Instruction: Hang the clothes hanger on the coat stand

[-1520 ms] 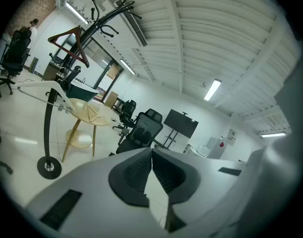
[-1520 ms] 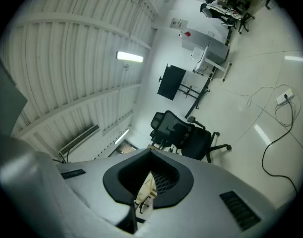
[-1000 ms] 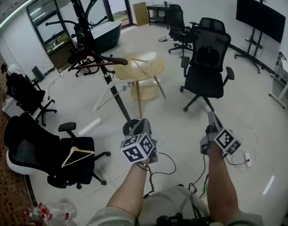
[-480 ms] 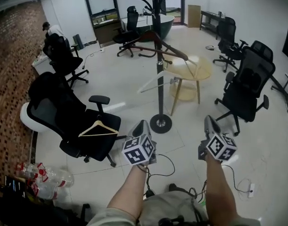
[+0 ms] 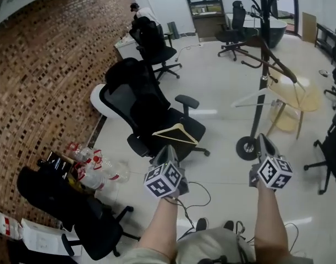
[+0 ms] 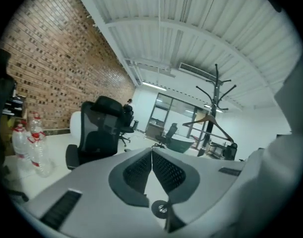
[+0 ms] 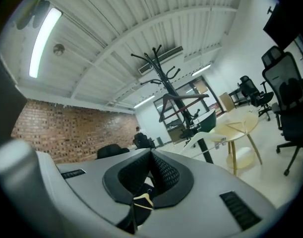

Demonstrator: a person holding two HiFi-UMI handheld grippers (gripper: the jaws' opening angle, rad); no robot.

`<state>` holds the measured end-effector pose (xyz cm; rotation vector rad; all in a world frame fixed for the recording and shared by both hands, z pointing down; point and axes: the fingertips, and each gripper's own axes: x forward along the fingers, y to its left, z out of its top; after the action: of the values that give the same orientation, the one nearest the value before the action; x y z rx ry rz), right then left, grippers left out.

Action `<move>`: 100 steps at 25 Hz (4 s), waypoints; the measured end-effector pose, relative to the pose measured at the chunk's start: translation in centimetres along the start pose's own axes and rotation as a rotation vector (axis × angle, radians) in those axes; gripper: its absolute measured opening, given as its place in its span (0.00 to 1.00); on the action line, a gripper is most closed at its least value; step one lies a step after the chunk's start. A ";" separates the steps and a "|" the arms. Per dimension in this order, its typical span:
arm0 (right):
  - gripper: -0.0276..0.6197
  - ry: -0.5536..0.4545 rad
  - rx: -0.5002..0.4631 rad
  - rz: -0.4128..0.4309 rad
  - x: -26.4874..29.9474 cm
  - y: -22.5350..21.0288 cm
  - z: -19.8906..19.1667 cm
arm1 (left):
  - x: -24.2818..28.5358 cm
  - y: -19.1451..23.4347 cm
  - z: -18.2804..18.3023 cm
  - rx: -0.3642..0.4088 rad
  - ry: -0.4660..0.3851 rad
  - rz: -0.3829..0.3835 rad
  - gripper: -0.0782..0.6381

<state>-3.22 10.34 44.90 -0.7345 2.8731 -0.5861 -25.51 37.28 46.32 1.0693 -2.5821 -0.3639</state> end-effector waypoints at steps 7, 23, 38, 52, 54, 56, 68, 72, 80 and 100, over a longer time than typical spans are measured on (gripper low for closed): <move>0.04 0.124 0.046 0.110 4.3 1.1 -6.9 | -0.7 4.8 -3.9 -0.003 0.044 0.165 0.13; 0.04 0.081 -0.108 0.028 9.9 18.3 -8.8 | 4.2 19.2 4.2 -0.011 0.062 0.022 0.13; 0.04 0.121 -0.171 0.146 18.4 34.3 -13.2 | 4.3 32.1 12.3 -0.008 -0.003 0.058 0.13; 0.12 0.219 -0.141 0.288 33.9 27.8 -16.0 | 16.2 27.7 12.1 0.096 0.035 0.167 0.20; 0.14 0.222 -0.142 0.286 35.1 26.3 -15.8 | 17.6 26.5 11.8 0.105 0.040 0.170 0.20; 0.14 0.227 -0.155 0.293 36.2 25.1 -15.9 | 19.1 25.7 11.4 0.109 0.040 0.176 0.20; 0.17 0.263 -0.252 0.274 42.1 28.2 -18.7 | 26.0 30.5 12.9 0.084 0.057 0.131 0.20; 0.17 0.257 -0.311 0.261 43.9 33.2 -19.4 | 27.5 34.5 15.4 0.065 0.052 0.074 0.20; 0.17 0.278 -0.369 0.218 47.6 42.2 -21.7 | 29.9 42.4 19.7 0.049 0.079 -0.010 0.22; 0.22 0.349 -0.388 0.408 63.8 39.4 -24.1 | 42.1 42.3 22.7 0.081 0.038 0.139 0.27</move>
<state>-81.25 19.50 50.18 -0.0589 3.3678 -0.1086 -89.32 38.62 48.60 0.9066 -2.6381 -0.2048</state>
